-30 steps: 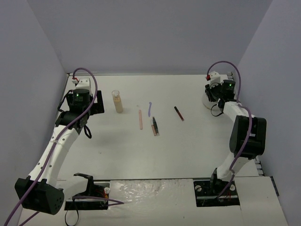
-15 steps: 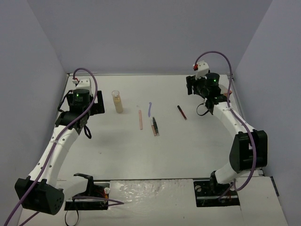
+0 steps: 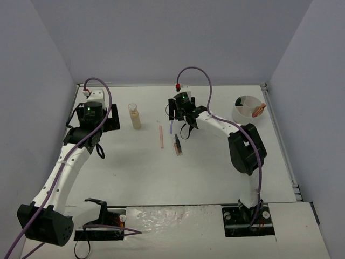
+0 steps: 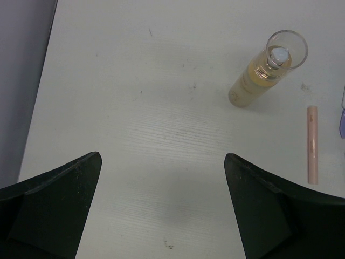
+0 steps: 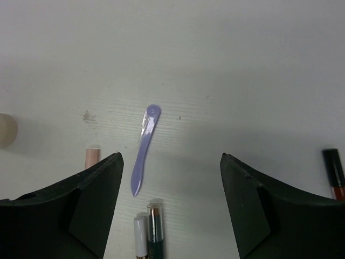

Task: Organize the makeup

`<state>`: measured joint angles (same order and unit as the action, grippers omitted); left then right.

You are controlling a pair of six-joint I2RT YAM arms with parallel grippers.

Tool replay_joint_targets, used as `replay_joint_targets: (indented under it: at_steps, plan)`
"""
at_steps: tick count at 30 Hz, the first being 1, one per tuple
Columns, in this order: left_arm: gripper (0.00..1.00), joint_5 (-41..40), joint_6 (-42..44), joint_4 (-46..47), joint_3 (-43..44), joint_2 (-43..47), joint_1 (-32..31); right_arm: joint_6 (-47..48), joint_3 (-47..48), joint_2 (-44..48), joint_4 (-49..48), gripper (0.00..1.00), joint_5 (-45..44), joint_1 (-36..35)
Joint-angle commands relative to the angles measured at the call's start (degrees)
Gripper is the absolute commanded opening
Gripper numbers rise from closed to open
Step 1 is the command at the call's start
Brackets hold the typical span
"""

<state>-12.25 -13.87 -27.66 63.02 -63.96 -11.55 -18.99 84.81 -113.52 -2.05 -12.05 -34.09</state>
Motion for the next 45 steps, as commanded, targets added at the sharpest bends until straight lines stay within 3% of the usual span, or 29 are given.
replay_joint_targets:
  at_steps: [1, 23, 31, 38, 45]
  plan:
    - [0.97, -0.25, 0.25, 2.26, 1.84, 1.47, 0.48, -5.64, 7.17, -3.48, 4.56, 0.70, -5.83, -1.09]
    - [0.97, 1.01, -0.21, 2.27, 1.92, 1.21, 0.92, -7.29, 16.94, -18.00, 5.47, 0.51, -11.16, -4.77]
    - [0.97, 1.35, -0.46, 2.35, 1.88, 1.30, 1.22, -7.29, 15.91, -19.88, 5.39, 0.30, -11.57, -4.93]
    - [0.97, 1.53, -0.46, 2.35, 1.84, 1.35, 1.27, -6.02, 18.54, -20.67, 5.44, 0.03, -8.37, -4.62]
    - [0.97, 1.37, -0.37, 2.36, 1.75, 1.63, 1.36, -1.11, 23.19, -17.11, 3.34, 0.00, -3.04, -2.72]
